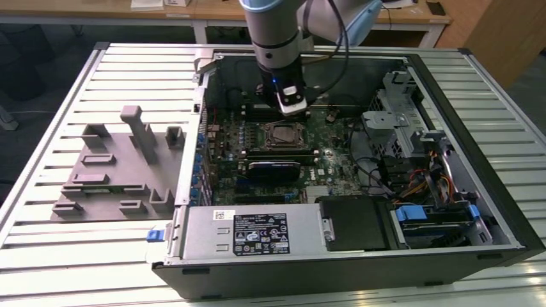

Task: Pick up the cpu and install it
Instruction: 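Install the first cpu locking lever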

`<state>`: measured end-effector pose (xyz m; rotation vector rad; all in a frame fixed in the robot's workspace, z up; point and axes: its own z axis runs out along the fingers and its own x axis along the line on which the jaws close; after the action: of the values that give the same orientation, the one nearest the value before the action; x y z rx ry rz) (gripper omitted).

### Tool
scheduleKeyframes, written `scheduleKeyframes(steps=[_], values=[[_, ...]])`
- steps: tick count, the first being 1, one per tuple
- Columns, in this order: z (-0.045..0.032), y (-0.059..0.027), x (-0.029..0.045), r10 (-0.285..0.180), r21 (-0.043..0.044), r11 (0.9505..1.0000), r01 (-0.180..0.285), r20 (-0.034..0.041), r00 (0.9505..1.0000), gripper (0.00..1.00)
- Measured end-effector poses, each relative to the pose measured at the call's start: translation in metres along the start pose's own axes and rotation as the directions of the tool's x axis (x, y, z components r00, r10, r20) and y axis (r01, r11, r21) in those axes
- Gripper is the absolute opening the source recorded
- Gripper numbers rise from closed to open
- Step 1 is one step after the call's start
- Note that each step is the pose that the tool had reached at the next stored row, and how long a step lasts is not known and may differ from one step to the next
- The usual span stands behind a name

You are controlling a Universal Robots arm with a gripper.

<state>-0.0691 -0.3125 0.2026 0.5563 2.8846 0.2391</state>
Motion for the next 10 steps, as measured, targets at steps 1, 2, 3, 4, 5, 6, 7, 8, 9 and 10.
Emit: scheduleKeyframes(steps=[1,2,3,4,5,6,7,8,9,10], values=[[0.0,0.0001,0.001,0.004,0.0006,1.0,-0.004,0.0007,1.0,0.11],[-0.0001,0.0001,0.002,0.007,0.0011,1.0,-0.007,0.0015,1.0,0.11],[-0.0002,0.0001,0.0031,0.01,0.0016,1.0,-0.01,0.002,1.0,0.11],[-0.0003,0.0,0.0042,0.013,0.0021,0.9999,-0.013,0.0026,0.9999,0.11],[-0.0004,0.0001,0.0053,0.015,0.0026,0.9999,-0.015,0.0031,0.9999,0.11],[-0.0003,0.0004,0.0061,0.018,0.0032,0.9998,-0.018,0.0036,0.9998,0.11],[0.0,0.0008,0.0066,0.02,0.0035,0.9998,-0.02,0.004,0.9998,0.11],[0.0004,0.0014,0.0071,0.023,0.0039,0.9997,-0.023,0.0045,0.9997,0.11],[0.0008,0.0021,0.0076,0.026,0.0043,0.9997,-0.026,0.0052,0.9997,0.11],[0.0012,0.0028,0.0079,0.029,0.0048,0.9996,-0.029,0.0058,0.9996,0.11]])
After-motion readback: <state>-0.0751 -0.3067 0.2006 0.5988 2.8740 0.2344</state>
